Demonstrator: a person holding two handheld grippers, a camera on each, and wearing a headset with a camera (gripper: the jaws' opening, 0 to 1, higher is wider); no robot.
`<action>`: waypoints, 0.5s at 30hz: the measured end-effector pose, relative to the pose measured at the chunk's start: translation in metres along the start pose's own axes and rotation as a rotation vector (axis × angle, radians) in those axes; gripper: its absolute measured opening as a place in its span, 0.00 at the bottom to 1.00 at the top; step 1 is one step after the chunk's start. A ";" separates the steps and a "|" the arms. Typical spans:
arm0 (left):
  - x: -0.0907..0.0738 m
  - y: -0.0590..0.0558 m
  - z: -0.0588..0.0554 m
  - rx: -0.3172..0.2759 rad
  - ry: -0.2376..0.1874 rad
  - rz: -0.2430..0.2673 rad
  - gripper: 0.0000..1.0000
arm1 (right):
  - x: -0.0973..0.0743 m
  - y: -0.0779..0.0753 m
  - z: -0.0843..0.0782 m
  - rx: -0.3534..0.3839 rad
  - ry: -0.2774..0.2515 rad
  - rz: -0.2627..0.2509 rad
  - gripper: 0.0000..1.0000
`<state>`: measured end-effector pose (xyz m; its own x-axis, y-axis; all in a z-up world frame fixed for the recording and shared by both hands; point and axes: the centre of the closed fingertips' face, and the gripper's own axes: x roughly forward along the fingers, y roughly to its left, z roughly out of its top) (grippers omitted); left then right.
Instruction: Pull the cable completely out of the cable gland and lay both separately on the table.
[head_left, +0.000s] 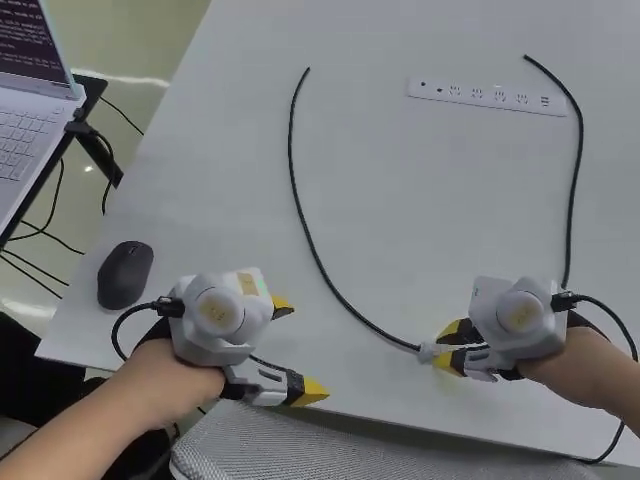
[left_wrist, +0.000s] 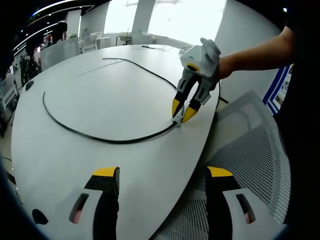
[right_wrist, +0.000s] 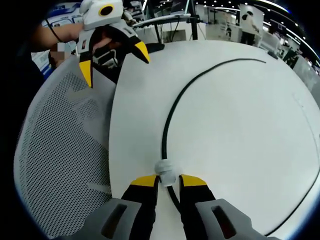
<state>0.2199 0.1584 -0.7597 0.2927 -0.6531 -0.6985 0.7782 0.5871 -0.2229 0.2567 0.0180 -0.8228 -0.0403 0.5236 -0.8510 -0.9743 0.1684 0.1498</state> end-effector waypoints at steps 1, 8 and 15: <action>0.000 0.000 0.000 -0.001 -0.001 -0.002 0.70 | 0.001 0.000 0.000 0.000 0.002 0.004 0.12; 0.002 0.002 0.001 0.001 -0.003 -0.003 0.71 | 0.001 0.000 0.001 -0.008 0.006 0.010 0.10; 0.004 0.001 0.003 0.008 0.000 -0.016 0.70 | -0.003 0.000 0.005 0.010 0.000 0.008 0.08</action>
<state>0.2233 0.1551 -0.7603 0.2798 -0.6623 -0.6950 0.7874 0.5725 -0.2285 0.2579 0.0202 -0.8177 -0.0479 0.5245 -0.8500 -0.9716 0.1728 0.1614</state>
